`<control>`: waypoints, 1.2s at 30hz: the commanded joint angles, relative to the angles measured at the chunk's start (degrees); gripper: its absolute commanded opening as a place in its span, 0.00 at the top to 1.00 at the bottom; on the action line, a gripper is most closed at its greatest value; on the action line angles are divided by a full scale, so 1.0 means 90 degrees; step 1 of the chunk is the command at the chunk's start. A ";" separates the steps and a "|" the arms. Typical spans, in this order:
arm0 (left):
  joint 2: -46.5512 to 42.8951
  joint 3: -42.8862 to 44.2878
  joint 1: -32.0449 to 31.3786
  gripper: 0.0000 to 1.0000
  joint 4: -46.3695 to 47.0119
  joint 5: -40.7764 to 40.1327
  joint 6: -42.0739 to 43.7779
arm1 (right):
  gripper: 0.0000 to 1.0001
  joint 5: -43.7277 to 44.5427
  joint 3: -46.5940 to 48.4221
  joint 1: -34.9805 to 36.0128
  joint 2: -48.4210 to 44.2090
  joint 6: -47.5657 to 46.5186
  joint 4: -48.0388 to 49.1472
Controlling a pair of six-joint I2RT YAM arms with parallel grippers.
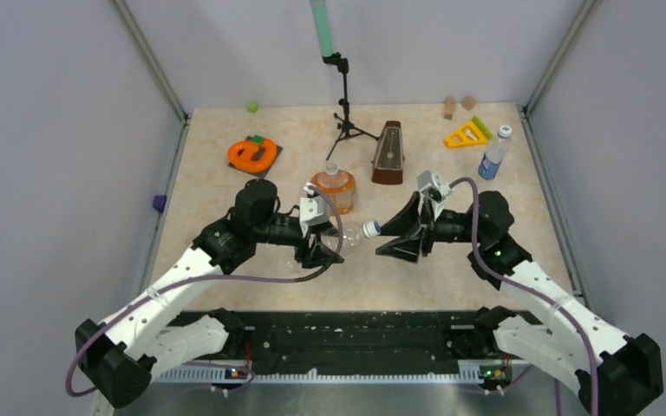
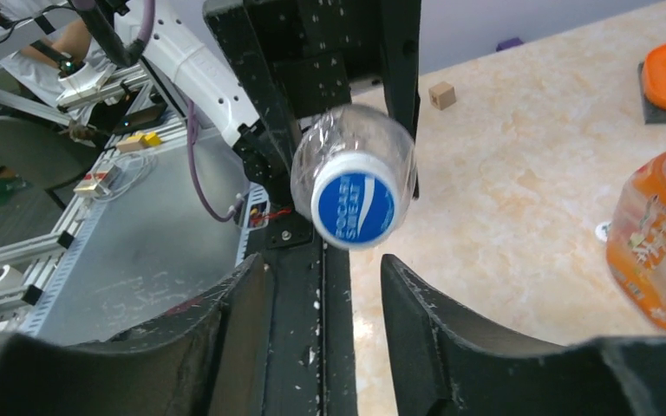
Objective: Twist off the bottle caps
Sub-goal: Unscrew the bottle cap from the plastic bottle.
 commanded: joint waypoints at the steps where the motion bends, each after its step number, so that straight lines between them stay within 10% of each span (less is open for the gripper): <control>1: -0.0277 0.0241 0.0057 1.00 0.0171 -0.0660 0.0442 | 0.47 0.0097 -0.0069 0.0095 -0.0031 -0.0272 -0.0510; 11: -0.0519 -0.0001 -0.0176 1.00 0.0054 -0.2240 0.1094 | 0.43 0.0547 -0.0171 0.0100 -0.0210 0.0315 -0.0718; 22: -0.1622 -0.1570 -0.1643 1.00 0.1557 -0.4379 0.1347 | 0.43 0.3215 -0.0195 0.0095 -0.0885 0.2571 -0.1379; 36: -0.1889 -0.2174 -0.2541 1.00 0.1685 -0.5441 0.1354 | 0.43 0.3283 -0.1656 0.0098 -0.1616 0.5219 0.0090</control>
